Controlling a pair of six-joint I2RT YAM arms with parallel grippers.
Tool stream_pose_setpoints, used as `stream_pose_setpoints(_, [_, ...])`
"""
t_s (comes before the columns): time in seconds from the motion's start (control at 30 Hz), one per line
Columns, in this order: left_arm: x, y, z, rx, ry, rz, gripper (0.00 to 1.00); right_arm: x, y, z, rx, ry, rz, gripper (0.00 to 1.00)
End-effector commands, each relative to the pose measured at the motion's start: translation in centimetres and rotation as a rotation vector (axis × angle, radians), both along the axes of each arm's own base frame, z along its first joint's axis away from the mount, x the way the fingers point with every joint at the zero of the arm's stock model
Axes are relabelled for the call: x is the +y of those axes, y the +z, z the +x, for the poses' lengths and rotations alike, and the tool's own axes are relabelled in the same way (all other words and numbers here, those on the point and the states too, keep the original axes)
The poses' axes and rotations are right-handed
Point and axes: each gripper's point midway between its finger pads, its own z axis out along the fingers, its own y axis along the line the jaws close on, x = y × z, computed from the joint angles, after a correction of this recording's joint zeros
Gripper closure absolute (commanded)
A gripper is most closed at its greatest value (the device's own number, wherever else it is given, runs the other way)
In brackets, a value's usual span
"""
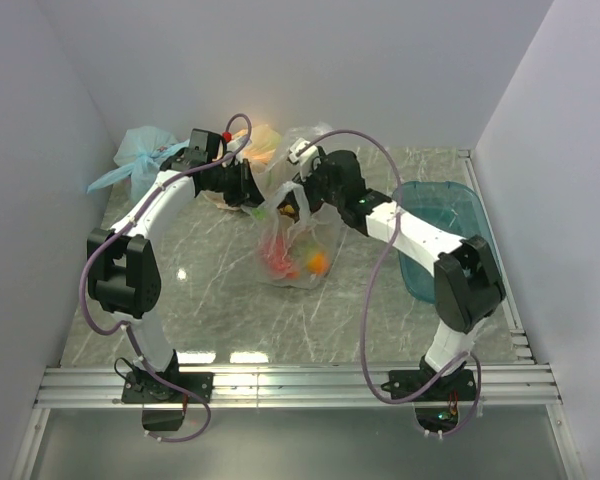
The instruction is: Place the fake fruits into the plastic bag and tie a complex knot
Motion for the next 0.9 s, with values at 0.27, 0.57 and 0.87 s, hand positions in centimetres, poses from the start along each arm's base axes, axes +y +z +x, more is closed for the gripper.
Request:
stream_pose_setpoints(0.27, [-0.3, 3.0, 1.0, -0.097, -0.008, -0.010, 0.98, -3.0, 14.5, -11.0, 0.188, 0.202, 0.213, 0.06])
stream_pose_setpoints(0.57, [-0.6, 3.7, 0.5, -0.173, -0.063, -0.030, 0.99, -22.7, 7.1, -4.4, 0.374, -0.386, 0.192, 0.20])
stream_pose_setpoints(0.87, [-0.7, 3.1, 0.2, -0.154, -0.096, -0.026, 0.99, -32.4, -6.2, -2.1, 0.620, -0.671, -0.093, 0.52])
